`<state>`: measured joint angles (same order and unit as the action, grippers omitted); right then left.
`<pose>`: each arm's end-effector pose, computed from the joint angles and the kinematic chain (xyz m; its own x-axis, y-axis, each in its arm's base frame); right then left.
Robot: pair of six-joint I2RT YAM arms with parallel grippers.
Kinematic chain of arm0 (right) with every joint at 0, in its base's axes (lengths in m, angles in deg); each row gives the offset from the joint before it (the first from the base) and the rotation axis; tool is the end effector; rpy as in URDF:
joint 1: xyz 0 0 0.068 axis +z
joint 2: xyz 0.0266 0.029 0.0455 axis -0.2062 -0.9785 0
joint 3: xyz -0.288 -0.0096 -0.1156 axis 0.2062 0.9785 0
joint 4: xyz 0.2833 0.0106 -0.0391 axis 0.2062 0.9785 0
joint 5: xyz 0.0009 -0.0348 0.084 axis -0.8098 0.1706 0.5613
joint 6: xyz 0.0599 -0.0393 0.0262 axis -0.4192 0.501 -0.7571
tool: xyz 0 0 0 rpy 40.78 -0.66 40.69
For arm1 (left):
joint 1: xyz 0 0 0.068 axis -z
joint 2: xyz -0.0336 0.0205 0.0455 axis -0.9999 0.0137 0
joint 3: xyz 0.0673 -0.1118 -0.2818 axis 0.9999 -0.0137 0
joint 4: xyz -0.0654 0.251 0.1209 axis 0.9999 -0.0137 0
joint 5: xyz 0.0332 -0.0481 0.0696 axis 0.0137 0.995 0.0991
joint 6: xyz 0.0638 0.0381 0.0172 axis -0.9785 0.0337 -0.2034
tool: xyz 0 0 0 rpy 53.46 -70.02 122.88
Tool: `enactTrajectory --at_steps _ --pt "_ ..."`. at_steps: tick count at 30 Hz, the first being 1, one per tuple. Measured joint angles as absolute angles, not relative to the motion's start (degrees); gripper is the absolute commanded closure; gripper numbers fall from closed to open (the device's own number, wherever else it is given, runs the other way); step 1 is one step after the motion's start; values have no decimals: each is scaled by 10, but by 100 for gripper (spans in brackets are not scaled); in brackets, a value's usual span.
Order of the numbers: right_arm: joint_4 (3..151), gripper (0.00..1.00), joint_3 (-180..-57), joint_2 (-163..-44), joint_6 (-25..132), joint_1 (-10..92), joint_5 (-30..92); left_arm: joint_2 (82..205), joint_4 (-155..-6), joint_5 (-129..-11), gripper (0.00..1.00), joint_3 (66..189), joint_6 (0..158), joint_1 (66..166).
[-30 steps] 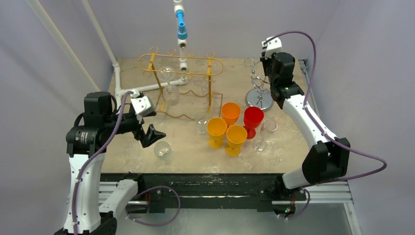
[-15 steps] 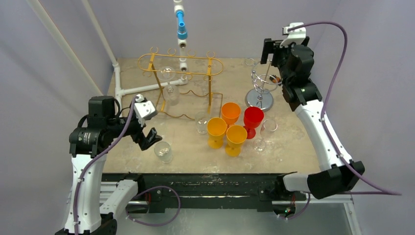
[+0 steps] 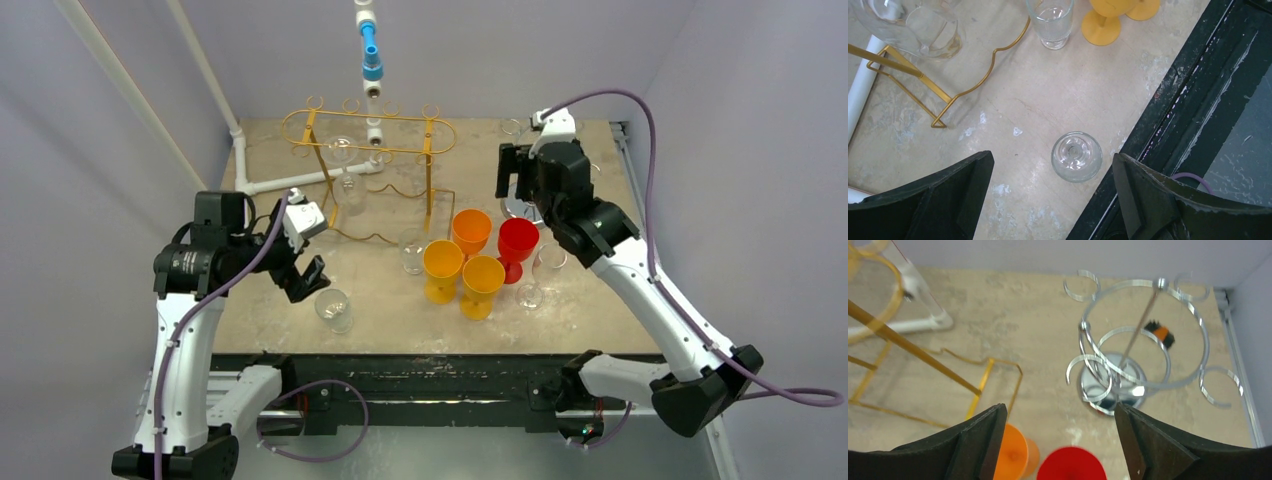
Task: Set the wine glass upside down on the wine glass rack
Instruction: Adjust the wine rack at the center of the board, then pick up the wine glass at the center of the board.
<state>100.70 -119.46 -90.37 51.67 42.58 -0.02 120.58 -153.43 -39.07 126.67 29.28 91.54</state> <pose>0.2660 0.1274 0.4574 -0.2507 0.0099 -0.9680 -0.0960 0.9948 0.0350 0.1449 -0.0467 0.4017 -0.3483 0.4987 -0.7937 0.8194 0.5733 0.0006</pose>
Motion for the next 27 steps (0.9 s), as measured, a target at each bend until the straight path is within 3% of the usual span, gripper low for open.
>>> enactTrajectory --at_steps 9,27 --pt "1134 11 -1063 -867 400 424 -34 1210 -1531 -384 3 1289 293 915" --pt "1332 9 -1121 -812 336 360 -43 1166 -1496 -318 14 1295 263 915"
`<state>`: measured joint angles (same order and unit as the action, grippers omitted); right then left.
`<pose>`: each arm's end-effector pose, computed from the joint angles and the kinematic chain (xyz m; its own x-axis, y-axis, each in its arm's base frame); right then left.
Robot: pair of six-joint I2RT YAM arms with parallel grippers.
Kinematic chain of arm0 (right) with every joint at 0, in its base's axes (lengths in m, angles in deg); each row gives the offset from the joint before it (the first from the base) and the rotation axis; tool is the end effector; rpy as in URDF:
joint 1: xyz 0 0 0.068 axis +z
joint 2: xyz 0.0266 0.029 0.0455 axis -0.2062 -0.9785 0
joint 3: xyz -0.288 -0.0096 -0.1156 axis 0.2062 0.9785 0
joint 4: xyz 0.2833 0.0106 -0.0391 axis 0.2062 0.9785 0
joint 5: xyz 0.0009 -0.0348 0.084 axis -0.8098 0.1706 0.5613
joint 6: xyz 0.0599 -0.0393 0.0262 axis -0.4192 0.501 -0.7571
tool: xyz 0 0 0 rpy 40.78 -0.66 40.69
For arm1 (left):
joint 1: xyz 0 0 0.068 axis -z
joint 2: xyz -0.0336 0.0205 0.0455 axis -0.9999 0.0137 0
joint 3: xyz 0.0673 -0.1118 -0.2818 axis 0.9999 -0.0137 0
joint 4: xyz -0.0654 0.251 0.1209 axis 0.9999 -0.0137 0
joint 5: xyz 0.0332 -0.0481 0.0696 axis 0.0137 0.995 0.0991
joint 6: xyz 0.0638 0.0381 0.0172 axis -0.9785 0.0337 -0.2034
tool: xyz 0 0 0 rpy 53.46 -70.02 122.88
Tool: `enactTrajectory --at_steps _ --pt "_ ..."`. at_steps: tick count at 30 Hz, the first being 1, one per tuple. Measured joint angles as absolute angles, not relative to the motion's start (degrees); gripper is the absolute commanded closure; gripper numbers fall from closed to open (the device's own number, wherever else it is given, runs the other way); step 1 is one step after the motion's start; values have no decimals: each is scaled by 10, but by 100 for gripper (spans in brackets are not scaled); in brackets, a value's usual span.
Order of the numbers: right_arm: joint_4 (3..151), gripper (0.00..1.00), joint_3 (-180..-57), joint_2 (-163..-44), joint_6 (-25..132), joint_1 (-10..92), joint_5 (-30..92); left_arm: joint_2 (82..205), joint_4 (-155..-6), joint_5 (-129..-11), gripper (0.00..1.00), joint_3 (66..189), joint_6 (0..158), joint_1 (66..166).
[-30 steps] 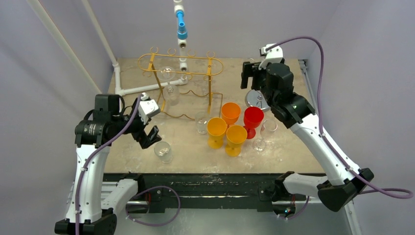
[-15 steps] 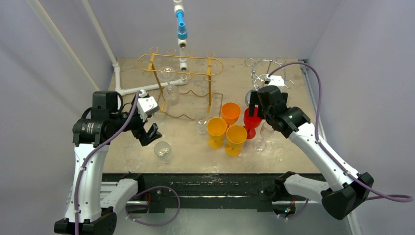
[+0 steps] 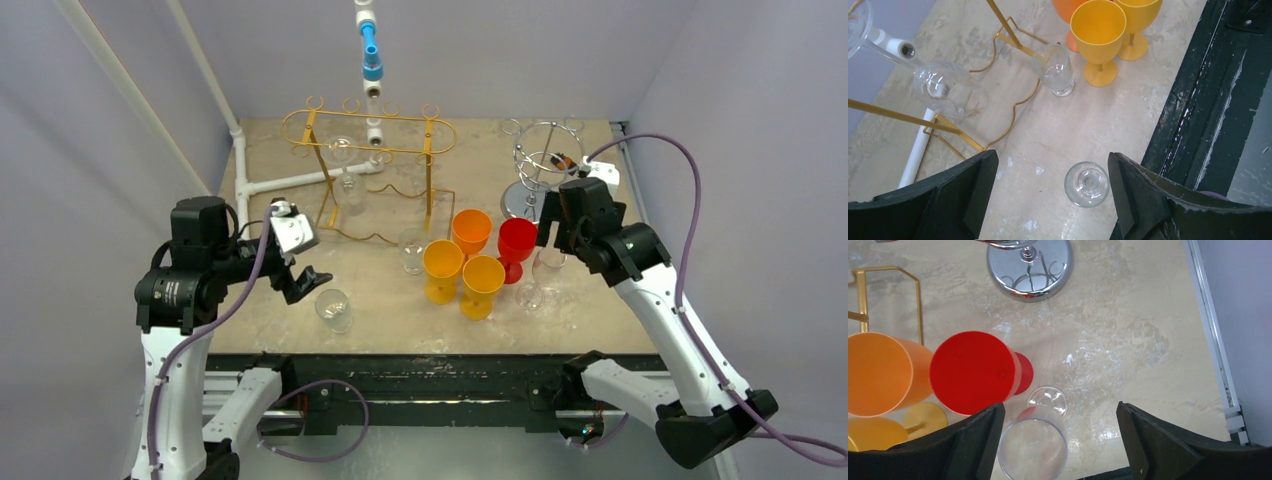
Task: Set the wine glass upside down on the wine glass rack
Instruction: Pick up the wine glass at the center of the board.
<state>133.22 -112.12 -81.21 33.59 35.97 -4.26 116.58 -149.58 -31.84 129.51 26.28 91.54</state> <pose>0.2036 0.0576 0.3851 -0.6202 0.1565 -0.7687 0.2398 0.9708 0.0042 0.1219 -0.0517 0.4348 -0.1083 0.4632 -0.8796 0.8642 0.4812 0.1470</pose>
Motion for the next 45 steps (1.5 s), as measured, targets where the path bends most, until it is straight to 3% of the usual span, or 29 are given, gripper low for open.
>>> enactTrajectory --at_steps 19,28,31,35,37,45 --pt "1382 36 -1099 -784 326 340 13 1194 -1496 -305 13 1299 262 915" --pt "1355 43 -1043 -787 311 340 38 1194 -1497 -304 15 1299 263 915" --pt "1335 55 -1036 -787 306 340 39 1194 -1497 -302 14 1299 263 915" --pt "1316 85 -1021 -791 299 340 40 1195 -1497 -299 11 1299 267 915" --pt "1316 100 -1020 -790 299 340 38 1195 -1497 -298 3 1299 268 915" --pt "1359 100 -1067 -789 303 340 23 1196 -1484 -270 0 1297 299 915"
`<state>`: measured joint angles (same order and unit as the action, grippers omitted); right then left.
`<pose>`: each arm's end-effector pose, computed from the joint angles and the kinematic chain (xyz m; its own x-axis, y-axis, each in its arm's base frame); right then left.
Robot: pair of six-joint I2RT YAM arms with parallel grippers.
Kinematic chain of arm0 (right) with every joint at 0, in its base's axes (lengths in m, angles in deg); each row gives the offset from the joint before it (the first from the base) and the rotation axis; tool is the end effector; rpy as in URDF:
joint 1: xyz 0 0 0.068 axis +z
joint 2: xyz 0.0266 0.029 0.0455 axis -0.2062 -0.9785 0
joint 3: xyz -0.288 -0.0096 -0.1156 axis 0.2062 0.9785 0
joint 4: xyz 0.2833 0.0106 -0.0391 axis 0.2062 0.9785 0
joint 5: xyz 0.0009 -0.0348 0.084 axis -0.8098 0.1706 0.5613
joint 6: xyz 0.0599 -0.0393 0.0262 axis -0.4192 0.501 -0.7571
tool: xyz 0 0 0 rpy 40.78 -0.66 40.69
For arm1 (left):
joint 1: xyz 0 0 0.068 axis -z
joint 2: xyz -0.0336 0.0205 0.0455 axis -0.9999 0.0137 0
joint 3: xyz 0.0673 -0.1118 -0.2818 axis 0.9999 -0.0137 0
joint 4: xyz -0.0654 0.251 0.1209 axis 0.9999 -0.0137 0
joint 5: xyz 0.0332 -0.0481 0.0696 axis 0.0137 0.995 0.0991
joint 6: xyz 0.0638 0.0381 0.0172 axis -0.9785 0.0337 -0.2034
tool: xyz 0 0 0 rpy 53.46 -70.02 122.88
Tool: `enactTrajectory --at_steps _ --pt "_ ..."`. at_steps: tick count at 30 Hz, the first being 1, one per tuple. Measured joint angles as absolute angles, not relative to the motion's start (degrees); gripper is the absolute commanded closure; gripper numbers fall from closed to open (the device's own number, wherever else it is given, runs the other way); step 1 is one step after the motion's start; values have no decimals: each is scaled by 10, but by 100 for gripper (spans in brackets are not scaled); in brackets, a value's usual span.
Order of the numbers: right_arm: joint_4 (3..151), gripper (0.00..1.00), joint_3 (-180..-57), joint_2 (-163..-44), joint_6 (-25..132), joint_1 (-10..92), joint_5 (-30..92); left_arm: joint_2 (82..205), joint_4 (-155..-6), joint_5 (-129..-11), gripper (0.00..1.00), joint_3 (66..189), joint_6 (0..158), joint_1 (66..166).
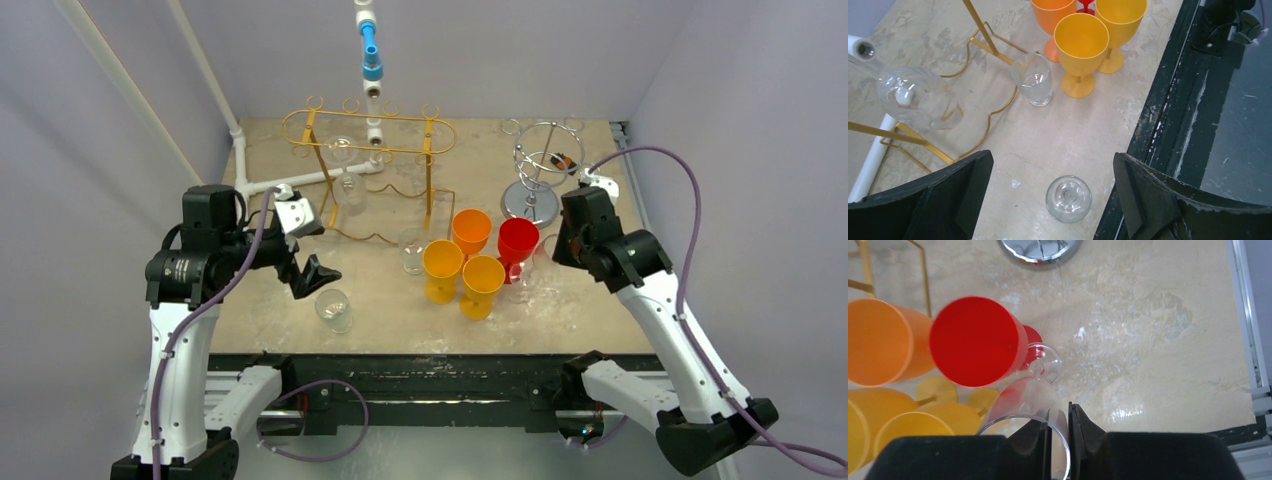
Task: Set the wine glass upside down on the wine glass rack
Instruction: Pick up the wine glass at the center of the board, then turn the wine glass upside down at the wine rack.
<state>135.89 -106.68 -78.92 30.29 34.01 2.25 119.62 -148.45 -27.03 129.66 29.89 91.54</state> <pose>0.1910 0.0519 0.3533 -0.7057 0.2146 -0.6752 0.2431 0.9685 0.0537 0.1370 -0.0559 0.4341 -0.1662 0.3932 -0.9043 0.8880 0.4583 0.0360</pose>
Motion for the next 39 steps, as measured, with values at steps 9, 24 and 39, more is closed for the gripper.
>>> enactTrajectory --at_steps 9,24,39 --pt "1418 100 -1270 -783 328 340 37 1204 -1477 -227 0 1276 330 915" --pt "1412 100 -1408 -762 342 340 209 1221 -1323 -173 0 1282 482 915" --pt "1170 100 -1318 -832 300 349 448 1267 -1097 -190 0 1261 687 999"
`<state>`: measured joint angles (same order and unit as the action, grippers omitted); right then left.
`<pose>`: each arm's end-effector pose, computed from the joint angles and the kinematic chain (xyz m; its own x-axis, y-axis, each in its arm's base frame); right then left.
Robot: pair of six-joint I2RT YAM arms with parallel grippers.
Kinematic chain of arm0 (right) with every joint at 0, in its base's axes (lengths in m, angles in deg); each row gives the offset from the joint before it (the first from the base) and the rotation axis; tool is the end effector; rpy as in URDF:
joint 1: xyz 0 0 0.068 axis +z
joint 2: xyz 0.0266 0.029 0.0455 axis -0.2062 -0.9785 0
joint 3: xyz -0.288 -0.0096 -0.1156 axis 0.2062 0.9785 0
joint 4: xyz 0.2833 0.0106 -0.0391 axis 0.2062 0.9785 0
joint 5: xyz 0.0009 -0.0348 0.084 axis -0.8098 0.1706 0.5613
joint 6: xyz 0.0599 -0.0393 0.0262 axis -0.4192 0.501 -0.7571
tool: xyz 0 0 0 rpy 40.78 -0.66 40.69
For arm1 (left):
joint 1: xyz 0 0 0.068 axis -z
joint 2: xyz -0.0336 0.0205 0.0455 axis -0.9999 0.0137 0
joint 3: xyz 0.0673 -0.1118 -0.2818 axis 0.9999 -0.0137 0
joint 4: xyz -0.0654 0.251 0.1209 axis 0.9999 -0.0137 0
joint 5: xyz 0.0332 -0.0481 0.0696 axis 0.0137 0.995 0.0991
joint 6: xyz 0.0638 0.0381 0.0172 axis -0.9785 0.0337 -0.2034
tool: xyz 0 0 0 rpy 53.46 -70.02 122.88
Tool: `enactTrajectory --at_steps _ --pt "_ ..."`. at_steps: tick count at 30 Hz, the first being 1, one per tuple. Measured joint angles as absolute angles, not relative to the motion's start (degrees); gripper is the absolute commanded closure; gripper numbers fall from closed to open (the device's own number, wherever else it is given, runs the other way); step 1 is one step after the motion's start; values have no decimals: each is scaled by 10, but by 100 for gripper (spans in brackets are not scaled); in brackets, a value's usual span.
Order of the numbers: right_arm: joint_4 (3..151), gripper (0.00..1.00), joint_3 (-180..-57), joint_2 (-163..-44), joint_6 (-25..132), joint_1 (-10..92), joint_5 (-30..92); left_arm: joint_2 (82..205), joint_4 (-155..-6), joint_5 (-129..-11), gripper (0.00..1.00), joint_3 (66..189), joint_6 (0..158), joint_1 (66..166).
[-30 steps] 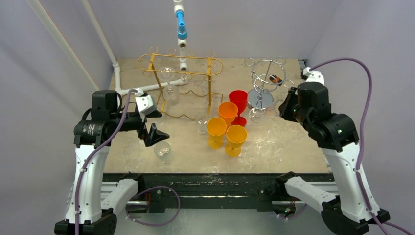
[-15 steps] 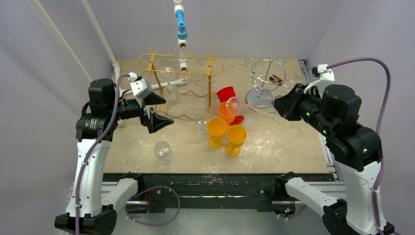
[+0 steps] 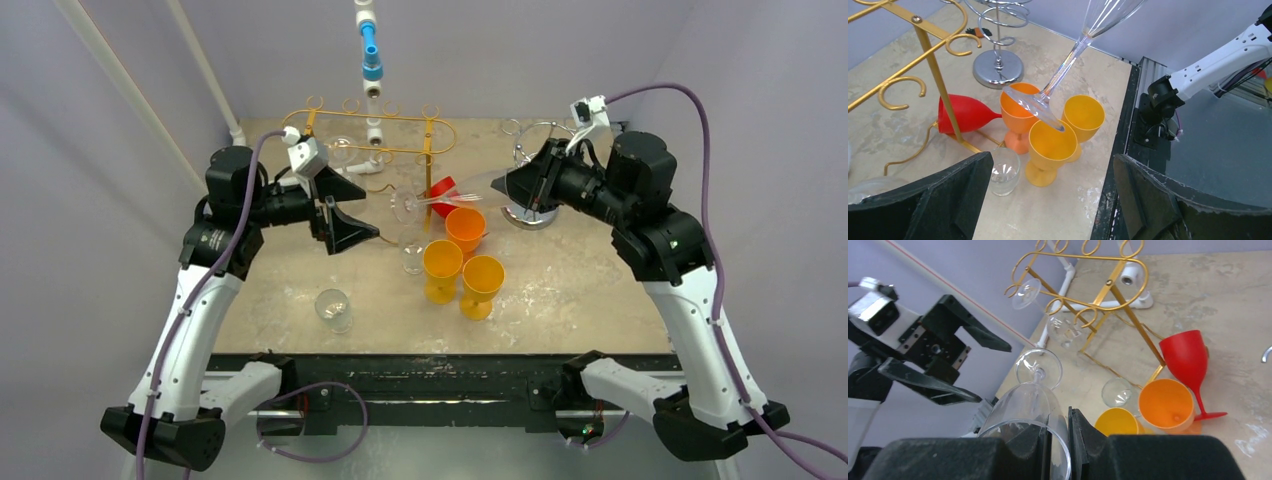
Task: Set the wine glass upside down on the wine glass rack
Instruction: Turn the wine glass upside down at the wine rack.
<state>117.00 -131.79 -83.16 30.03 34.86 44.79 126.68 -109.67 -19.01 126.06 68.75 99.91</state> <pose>0.1883 0.1049 0.5290 -0.5177 0.2910 -0.8046 -0.4924 0.6677 0.5583 0.2013 -0.0945 0.4620 -0.2612 0.0416 -0.9644 0.9080 0.3497 -0.2308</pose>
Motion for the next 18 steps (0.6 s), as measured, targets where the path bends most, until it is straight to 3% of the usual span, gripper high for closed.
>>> enactTrajectory --at_steps 9,11,14,15,18 --pt "1095 100 -1309 -831 280 389 464 1271 -1072 -221 0 1246 730 1042" --pt "1089 100 -1305 -832 279 396 464 1276 -1068 -224 4 1246 734 1045" --pt "1079 100 -1301 -833 277 405 464 1288 -1064 -227 20 1247 740 1048" --pt "1076 100 -1299 -834 276 409 464 1294 -1063 -228 32 1248 743 1049" --pt "1064 100 -1298 -838 275 419 463 1312 -1064 -230 58 1253 746 1053"
